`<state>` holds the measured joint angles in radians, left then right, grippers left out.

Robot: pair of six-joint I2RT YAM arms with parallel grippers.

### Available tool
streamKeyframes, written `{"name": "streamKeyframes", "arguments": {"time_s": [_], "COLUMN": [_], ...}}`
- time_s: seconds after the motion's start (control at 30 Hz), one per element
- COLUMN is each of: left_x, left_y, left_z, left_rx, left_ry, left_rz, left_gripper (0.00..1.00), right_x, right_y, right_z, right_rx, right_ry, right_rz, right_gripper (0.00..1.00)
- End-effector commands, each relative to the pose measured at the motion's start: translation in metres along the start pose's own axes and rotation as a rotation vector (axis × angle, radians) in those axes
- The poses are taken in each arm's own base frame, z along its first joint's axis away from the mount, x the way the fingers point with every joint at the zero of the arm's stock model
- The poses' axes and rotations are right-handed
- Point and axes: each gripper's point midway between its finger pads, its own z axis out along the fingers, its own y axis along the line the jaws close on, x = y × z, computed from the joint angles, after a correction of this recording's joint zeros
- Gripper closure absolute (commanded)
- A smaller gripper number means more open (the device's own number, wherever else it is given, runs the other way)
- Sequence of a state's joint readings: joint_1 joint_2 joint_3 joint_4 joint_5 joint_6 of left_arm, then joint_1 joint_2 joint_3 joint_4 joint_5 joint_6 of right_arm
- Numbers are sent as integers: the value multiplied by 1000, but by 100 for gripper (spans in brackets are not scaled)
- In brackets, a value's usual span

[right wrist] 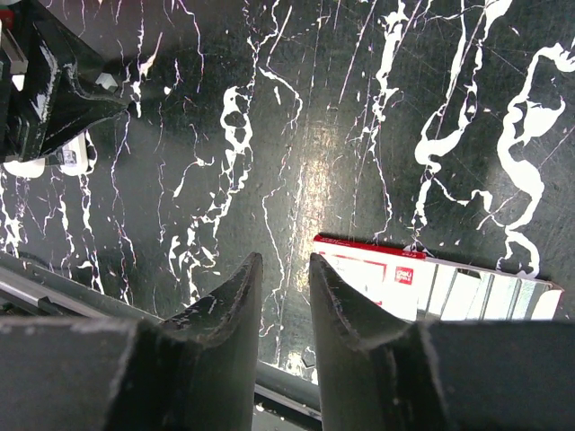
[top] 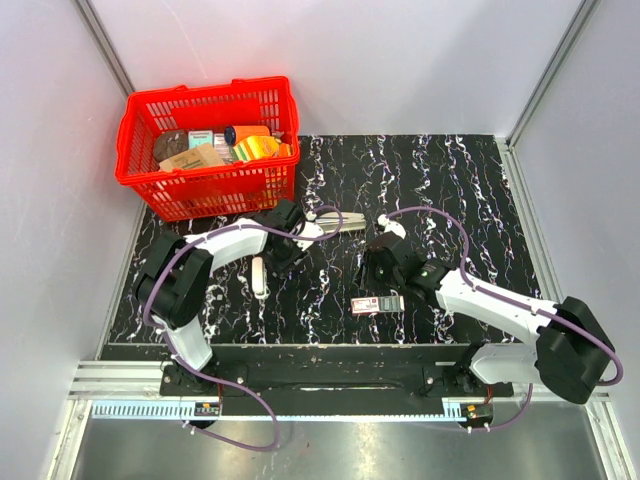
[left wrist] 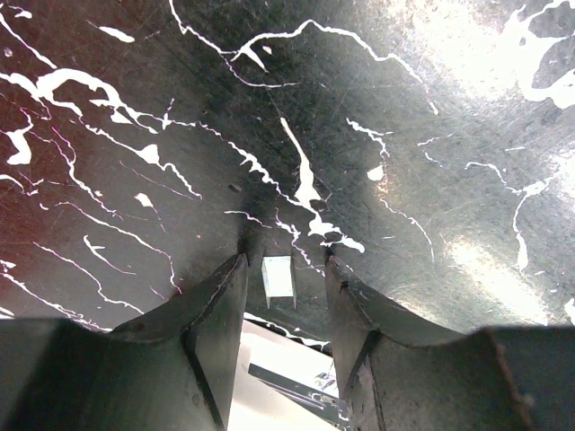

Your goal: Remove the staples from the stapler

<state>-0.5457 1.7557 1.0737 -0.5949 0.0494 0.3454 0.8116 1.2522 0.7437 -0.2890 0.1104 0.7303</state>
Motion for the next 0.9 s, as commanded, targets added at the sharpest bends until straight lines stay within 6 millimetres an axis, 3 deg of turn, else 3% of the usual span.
{"name": "streamKeyframes", "arguments": {"time_s": [0.0,0.2,0.37,0.47,0.63,0.87], "left_x": [42,44,41,27,-22,-122], "left_y": [-7,-7,-5,-4,-2,-11], "left_z": [10,10,8,0,-35,-132], "left_rx": [29,32,25,28,66,184], "left_ry": [129,143,138,109,-3,-295], "left_rz": [18,17,21,14,2,-11], "left_gripper": [58,74,79,81,87,93], "right_x": [-18,-17,-17,-18,-27,-51], "right_y": [11,11,9,10,10,20], "right_z": [-9,-8,-9,-10,-16,-37], "right_rx": [-16,-19,-18,-20,-18,-47], "right_ry": [-60,-62,-67,-74,-104,-190], "right_rz": [-6,-7,-11,-13,-28,-70], "right_gripper": [66,66,66,66,66,66]}}
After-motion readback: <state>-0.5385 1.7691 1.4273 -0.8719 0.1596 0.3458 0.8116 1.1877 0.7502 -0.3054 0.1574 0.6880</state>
